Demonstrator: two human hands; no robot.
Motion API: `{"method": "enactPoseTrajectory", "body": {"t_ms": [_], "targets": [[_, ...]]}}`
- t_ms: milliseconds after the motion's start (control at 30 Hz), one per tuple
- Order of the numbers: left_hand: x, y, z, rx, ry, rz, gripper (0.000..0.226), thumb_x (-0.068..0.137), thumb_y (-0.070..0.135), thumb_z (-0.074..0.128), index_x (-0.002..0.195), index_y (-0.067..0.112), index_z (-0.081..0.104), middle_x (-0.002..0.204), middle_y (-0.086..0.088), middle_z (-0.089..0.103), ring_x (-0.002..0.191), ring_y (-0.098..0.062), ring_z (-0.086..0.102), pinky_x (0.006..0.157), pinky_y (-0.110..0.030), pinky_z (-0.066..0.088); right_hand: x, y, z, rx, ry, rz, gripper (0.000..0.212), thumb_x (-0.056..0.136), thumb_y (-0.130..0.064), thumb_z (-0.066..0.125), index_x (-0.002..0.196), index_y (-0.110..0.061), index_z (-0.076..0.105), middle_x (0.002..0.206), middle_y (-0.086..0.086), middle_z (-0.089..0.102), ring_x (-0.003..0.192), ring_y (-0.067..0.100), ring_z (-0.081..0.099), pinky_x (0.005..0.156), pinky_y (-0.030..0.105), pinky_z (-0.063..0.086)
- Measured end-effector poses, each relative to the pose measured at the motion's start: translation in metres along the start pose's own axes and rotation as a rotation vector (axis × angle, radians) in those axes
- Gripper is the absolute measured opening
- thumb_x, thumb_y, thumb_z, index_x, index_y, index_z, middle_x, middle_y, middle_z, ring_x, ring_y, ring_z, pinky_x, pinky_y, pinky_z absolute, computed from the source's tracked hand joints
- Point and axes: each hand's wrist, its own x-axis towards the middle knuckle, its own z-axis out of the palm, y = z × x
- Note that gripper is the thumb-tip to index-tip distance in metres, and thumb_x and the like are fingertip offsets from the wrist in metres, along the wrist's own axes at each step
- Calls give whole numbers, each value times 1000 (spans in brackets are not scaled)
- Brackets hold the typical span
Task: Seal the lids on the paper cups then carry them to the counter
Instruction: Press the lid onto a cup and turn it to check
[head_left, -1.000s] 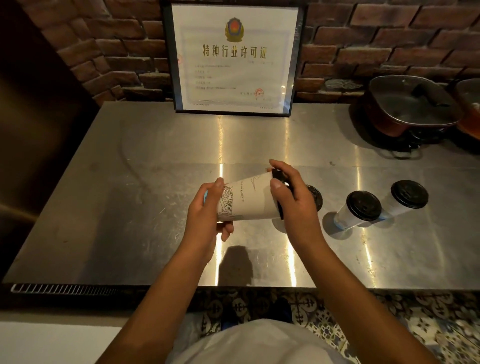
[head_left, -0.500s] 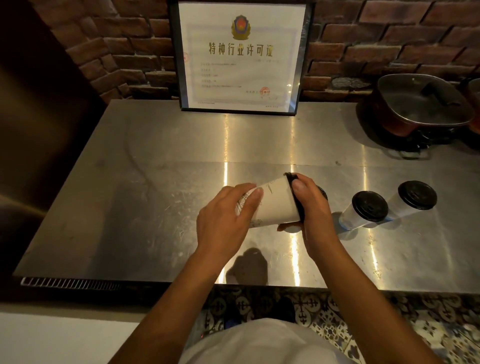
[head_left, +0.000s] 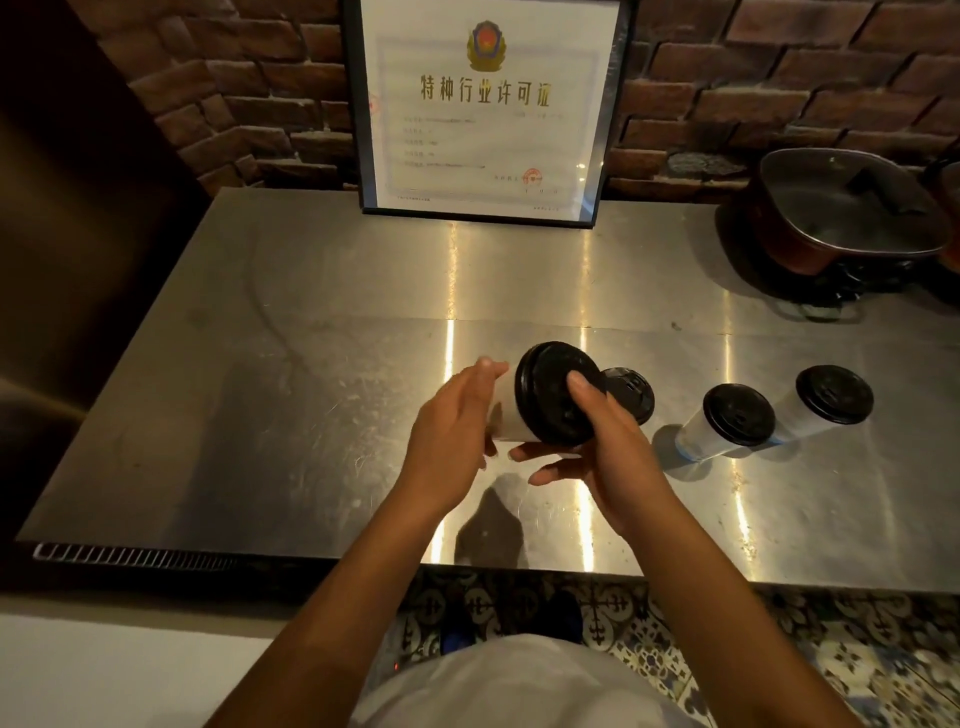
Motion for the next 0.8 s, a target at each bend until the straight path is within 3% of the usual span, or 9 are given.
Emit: {"method": "enactPoseTrajectory", "body": {"t_ms": [33, 100, 200, 333, 400, 467, 567, 667, 800], "targets": [[1, -1, 1, -2, -36, -9, 74, 86, 86, 23, 129, 38, 58, 97, 11, 70, 75, -10, 71, 66, -26, 59, 1, 1, 2, -67, 26, -27, 62, 90, -58, 57, 146, -35, 49, 131, 12, 67, 91, 38, 77, 64, 44, 64], [3, -6, 2, 5, -79, -11, 84, 78, 92, 26, 142, 41, 43, 120, 6, 68, 82, -12, 73, 73, -31, 63, 3, 5, 5, -153, 60, -63, 67, 87, -65, 55, 150, -57, 33, 146, -7, 52, 98, 29, 76, 64, 47, 64], [7, -13, -1, -23, -70, -63, 72, 85, 85, 30, 149, 53, 23, 137, 1, 62, 103, -26, 72, 89, -44, 61, 8, 11, 7, -226, 43, -87, 68, 87, -63, 54, 150, -63, 26, 143, -12, 47, 97, 23, 75, 62, 46, 65], [8, -18, -3, 62, -48, -33, 50, 106, 51, 30, 156, 46, 23, 134, 10, 59, 111, -6, 60, 85, -8, 43, 20, 23, 5, -294, 12, -110, 50, 102, -45, 53, 149, -52, 40, 138, 3, 61, 85, 29, 79, 64, 42, 66], [8, -25, -4, 79, -55, -6, 46, 108, 46, 31, 154, 45, 30, 130, 15, 57, 93, 7, 61, 72, -1, 46, 28, 27, 5, -292, 12, -85, 43, 105, -39, 52, 147, -46, 47, 137, 8, 63, 80, 30, 79, 66, 43, 66], [10, -33, -5, 55, -64, -8, 44, 106, 49, 34, 150, 48, 36, 124, 18, 58, 83, 11, 65, 70, -7, 52, 37, 30, 6, -295, 14, -73, 41, 105, -37, 53, 146, -43, 50, 135, 8, 63, 81, 29, 79, 66, 42, 65], [16, -45, -7, 46, -79, -45, 54, 99, 58, 40, 151, 49, 30, 136, 13, 56, 104, -3, 64, 88, -24, 58, 53, 33, 10, -297, -32, -28, 42, 104, -36, 56, 145, -45, 49, 135, 6, 63, 85, 27, 79, 67, 40, 65], [29, -58, -9, 82, -82, -82, 55, 105, 46, 44, 156, 43, 24, 142, 8, 54, 110, -10, 62, 95, -30, 55, 73, 43, 16, -278, -96, 48, 51, 103, -29, 60, 148, -46, 45, 141, 9, 58, 87, 30, 79, 74, 44, 65], [51, -79, -12, 157, -48, -102, 50, 107, 37, 43, 156, 37, 30, 149, -1, 54, 126, -23, 59, 105, -38, 52, 98, 57, 26, -222, -109, 124, 57, 104, -20, 59, 154, -40, 40, 146, 10, 54, 88, 30, 79, 69, 41, 65]]}}
